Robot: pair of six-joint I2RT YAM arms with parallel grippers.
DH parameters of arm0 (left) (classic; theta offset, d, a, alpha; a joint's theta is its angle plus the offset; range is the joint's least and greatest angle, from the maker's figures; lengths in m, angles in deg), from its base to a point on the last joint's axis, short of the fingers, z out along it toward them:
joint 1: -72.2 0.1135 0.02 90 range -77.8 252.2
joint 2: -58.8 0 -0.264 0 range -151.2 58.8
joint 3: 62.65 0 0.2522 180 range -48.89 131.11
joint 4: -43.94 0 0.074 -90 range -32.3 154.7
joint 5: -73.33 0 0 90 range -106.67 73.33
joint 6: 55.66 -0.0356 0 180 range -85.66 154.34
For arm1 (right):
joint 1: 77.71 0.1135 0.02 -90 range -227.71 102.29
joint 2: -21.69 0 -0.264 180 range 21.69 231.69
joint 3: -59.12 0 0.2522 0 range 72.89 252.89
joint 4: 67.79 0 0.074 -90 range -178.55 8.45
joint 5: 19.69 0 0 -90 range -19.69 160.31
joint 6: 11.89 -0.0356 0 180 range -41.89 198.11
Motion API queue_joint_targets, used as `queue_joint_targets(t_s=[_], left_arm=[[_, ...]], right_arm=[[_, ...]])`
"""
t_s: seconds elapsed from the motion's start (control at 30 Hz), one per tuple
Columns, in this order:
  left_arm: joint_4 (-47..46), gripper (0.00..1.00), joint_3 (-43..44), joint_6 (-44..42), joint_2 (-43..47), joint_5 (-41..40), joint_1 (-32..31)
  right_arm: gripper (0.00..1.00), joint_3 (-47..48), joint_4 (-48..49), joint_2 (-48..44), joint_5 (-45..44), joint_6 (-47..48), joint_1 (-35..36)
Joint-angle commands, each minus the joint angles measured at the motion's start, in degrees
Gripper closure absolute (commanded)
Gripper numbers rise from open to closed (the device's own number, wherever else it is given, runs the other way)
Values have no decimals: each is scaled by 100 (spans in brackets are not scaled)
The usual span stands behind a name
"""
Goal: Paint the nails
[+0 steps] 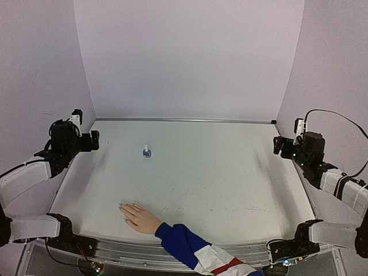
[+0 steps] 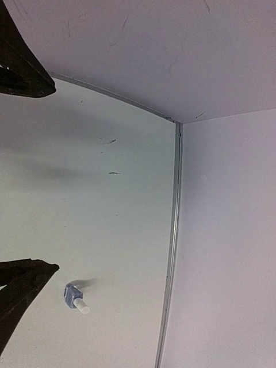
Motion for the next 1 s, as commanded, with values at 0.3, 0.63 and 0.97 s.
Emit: queue_joint_targets(t_s=[0.3, 0.63, 0.97], left_arm=[[1403, 2, 2170, 981, -1985, 1718, -53], [3088, 13, 5076, 1099, -4650, 2091, -793], [4293, 19, 6856, 1040, -6235, 1581, -1595]], right_arm=[[2, 1058, -264, 1176, 512, -548, -114], [2, 1648, -297, 1580, 1371, -634, -165], [2, 1782, -307, 1477, 1860, -706, -183]])
